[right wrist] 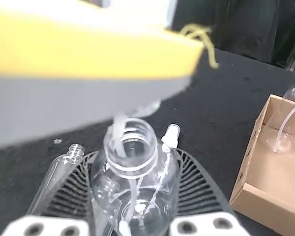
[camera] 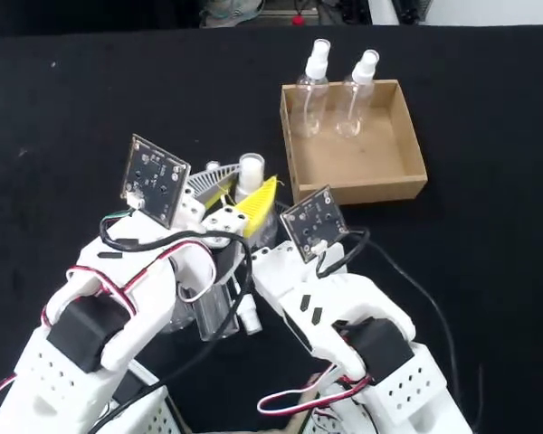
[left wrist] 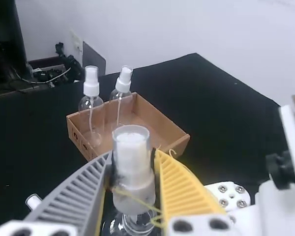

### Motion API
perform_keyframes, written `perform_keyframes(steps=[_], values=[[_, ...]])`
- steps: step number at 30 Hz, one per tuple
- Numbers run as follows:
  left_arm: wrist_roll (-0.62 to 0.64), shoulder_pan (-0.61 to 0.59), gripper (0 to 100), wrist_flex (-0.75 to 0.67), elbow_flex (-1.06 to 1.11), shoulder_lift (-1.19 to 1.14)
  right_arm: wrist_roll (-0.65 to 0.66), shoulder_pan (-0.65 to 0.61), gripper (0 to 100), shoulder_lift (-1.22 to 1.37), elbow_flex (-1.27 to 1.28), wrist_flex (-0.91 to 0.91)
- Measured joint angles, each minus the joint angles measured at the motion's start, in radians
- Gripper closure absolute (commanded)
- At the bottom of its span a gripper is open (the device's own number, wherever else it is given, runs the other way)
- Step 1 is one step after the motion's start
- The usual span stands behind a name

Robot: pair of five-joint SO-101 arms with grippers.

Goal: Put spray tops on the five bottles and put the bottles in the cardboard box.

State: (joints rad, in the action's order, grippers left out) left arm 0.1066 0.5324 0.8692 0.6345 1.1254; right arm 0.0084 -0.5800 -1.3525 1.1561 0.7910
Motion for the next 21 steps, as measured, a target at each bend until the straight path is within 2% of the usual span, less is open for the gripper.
perform_keyframes(steps=[19, 21], values=[[0.002, -0.044, 94, 0.000, 0.002, 0.000, 0.002, 0.000, 98.1, 0.000, 0.000, -0.002], [0.002, -0.044, 90, 0.000, 0.002, 0.000, 0.002, 0.000, 98.1, 0.000, 0.000, 0.000]])
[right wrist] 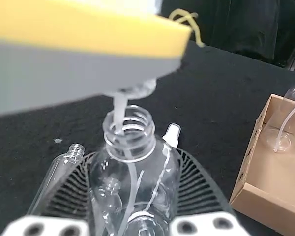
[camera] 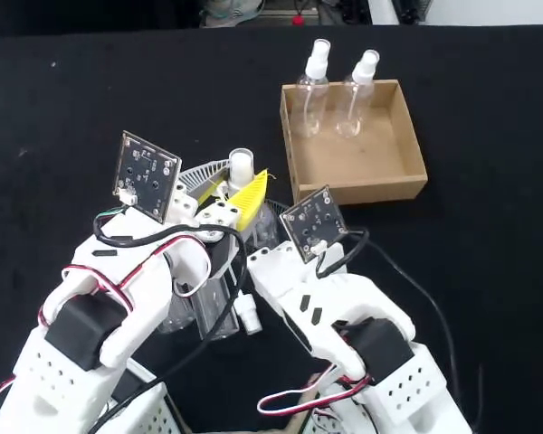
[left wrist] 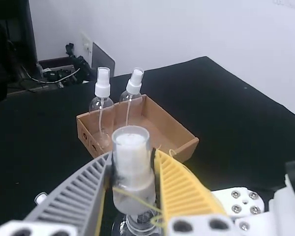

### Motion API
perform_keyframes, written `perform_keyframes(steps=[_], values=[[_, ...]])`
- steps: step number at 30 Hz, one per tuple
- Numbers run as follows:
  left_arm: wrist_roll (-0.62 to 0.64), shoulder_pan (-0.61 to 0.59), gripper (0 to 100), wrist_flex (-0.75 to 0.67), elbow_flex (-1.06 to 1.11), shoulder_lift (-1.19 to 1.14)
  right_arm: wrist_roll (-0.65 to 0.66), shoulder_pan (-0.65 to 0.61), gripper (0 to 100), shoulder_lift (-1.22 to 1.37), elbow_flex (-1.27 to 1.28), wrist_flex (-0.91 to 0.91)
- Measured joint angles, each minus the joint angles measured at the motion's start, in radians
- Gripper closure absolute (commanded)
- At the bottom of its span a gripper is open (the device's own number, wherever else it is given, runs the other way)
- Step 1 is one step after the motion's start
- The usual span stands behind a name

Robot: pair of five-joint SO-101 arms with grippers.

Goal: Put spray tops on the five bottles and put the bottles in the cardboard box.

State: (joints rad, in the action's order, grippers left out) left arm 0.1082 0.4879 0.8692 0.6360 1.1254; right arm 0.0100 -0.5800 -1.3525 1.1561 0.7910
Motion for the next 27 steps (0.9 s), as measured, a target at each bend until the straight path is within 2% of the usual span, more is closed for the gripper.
perform_keyframes(steps=[4, 18, 24, 27], values=[[0.000, 0.000, 81, 0.002, 0.000, 0.000, 0.000, 0.000, 98.1, 0.000, 0.000, 0.000], [-0.002, -0.029, 81, 0.021, -0.011, 0.097, -0.002, 0.002, 98.1, 0.000, 0.000, 0.000], [-0.002, -0.143, 81, 0.021, -0.014, 0.110, -0.002, 0.005, 98.1, 0.000, 0.000, 0.002], [-0.002, -0.249, 81, 0.021, -0.014, 0.121, -0.002, 0.074, 98.1, 0.000, -0.029, 0.015]])
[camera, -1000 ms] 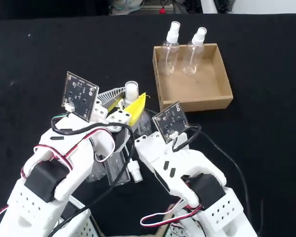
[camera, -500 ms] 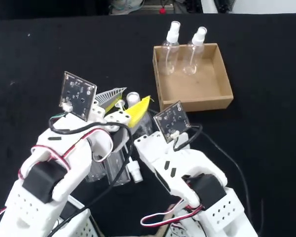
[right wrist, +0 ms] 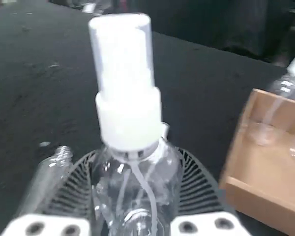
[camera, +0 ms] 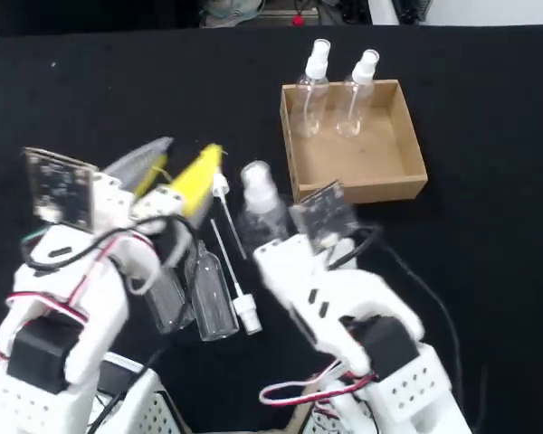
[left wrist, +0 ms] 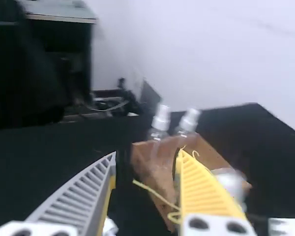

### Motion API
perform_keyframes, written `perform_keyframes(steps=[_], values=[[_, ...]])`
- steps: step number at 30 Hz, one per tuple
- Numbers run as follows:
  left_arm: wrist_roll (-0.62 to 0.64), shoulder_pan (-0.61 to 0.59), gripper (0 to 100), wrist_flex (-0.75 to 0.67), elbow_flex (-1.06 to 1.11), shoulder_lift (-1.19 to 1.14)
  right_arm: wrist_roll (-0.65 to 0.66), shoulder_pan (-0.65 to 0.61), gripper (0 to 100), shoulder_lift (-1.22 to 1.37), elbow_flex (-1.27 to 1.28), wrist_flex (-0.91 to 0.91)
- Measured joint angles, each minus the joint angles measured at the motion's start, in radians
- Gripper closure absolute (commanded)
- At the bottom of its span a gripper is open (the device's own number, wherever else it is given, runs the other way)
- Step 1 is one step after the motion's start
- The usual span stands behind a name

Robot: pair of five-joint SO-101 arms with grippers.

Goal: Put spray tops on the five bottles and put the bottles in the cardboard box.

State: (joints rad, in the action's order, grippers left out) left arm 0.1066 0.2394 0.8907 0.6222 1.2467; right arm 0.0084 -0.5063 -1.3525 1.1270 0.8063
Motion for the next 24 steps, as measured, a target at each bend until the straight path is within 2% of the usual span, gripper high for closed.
perform_keyframes(steps=[3, 7, 12, 17, 24], values=[[0.000, -0.118, 81, 0.000, 0.012, 0.008, 0.000, 0.124, 98.1, 0.000, -0.094, 0.048], [0.000, -0.273, 81, 0.002, 0.146, 0.002, 0.000, 0.348, 98.1, 0.000, -0.206, 0.077], [0.000, -0.347, 81, -0.098, 0.367, 0.000, -0.002, 0.569, 98.1, 0.161, -0.218, -0.141], [0.000, -0.348, 81, -0.210, 0.517, 0.002, -0.002, 0.598, 98.1, 0.411, -0.172, -0.466], [0.000, -0.348, 81, -0.232, 0.617, 0.000, -0.002, 0.611, 98.1, 0.798, -0.173, -0.855]])
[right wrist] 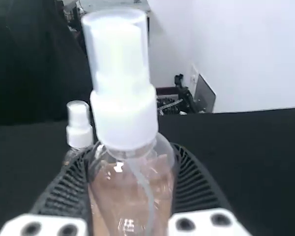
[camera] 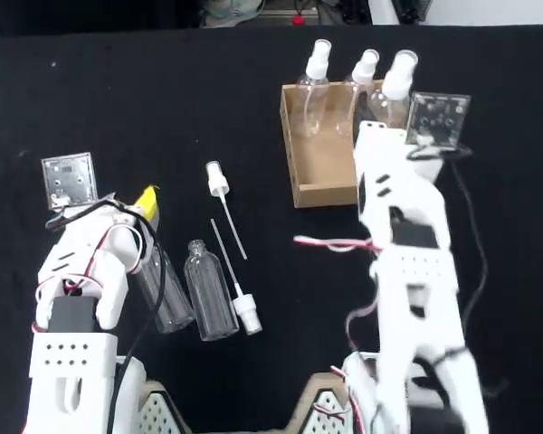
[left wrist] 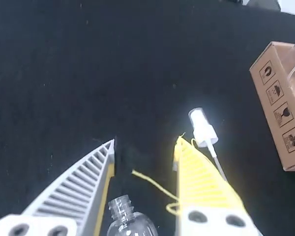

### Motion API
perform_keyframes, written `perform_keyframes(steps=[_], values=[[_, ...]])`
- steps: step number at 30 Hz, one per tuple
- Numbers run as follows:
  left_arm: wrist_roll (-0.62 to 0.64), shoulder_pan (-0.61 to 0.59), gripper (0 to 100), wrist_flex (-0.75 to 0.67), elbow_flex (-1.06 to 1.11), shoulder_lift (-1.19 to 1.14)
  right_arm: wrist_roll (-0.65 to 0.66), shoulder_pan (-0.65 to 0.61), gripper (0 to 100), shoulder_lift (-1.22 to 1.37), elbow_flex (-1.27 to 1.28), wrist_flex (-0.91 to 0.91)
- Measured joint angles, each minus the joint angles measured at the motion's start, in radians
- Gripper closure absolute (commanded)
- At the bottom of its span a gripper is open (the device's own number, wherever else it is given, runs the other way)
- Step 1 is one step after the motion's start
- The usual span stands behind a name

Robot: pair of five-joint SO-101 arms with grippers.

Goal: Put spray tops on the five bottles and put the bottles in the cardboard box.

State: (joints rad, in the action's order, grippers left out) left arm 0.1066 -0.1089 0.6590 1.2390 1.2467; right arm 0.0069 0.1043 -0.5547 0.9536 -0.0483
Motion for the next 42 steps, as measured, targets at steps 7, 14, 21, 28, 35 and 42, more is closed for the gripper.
perform_keyframes(steps=[7, 14, 21, 28, 35, 42], values=[[0.000, 0.000, 81, -0.002, 0.012, 0.000, 0.000, 0.101, 98.1, 0.370, -0.184, -0.104], [0.000, 0.000, 81, -0.002, 0.012, 0.000, 0.000, 0.112, 98.1, 0.600, -0.347, -0.104], [0.000, 0.000, 81, -0.002, 0.012, 0.000, 0.000, 0.098, 98.1, 0.710, -0.462, -0.104], [0.000, 0.000, 81, -0.002, 0.012, 0.000, 0.000, 0.100, 98.1, 0.833, -0.548, -0.104], [0.000, 0.000, 81, -0.002, 0.012, 0.000, 0.000, 0.100, 98.1, 0.905, -0.615, -0.112], [0.000, 0.000, 81, -0.002, 0.012, 0.000, 0.002, 0.100, 98.9, 0.980, -0.680, -0.112]])
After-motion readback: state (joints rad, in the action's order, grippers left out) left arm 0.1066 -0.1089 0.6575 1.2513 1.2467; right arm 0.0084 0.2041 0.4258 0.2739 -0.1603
